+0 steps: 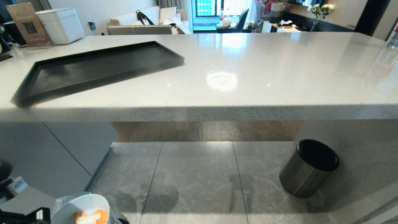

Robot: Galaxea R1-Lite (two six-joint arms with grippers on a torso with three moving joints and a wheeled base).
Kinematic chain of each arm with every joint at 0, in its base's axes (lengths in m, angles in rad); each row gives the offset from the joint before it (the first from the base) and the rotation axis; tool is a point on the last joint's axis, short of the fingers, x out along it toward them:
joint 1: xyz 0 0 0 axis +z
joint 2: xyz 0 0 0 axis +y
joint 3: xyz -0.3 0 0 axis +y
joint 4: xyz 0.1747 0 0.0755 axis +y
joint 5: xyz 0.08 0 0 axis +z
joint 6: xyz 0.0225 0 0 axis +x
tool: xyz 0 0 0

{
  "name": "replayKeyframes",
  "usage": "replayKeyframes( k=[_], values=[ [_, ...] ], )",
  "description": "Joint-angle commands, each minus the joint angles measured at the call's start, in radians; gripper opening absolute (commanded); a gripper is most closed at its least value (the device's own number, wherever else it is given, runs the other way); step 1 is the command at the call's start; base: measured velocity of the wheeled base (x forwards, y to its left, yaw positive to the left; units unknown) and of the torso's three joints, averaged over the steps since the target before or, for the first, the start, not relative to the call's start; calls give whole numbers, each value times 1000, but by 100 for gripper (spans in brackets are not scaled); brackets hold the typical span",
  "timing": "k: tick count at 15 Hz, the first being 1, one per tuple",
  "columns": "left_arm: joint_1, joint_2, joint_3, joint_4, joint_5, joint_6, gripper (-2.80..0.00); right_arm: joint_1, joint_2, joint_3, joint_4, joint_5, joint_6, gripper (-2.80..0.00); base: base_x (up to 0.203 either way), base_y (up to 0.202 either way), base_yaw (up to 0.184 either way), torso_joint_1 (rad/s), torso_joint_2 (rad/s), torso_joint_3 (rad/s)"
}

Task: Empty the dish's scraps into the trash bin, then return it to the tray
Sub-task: Move the bowl over the trash can

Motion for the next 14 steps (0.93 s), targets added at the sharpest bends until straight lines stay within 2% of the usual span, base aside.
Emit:
replayKeyframes(
  k=[1,14],
  values=[
    [0,-8,1,3,-2,-2,-280,0,0,0,0,0,1,-280,0,0,0,0,0,0],
    [0,-8,10,3,-1,-1,-280,0,0,0,0,0,1,-280,0,0,0,0,0,0]
  ],
)
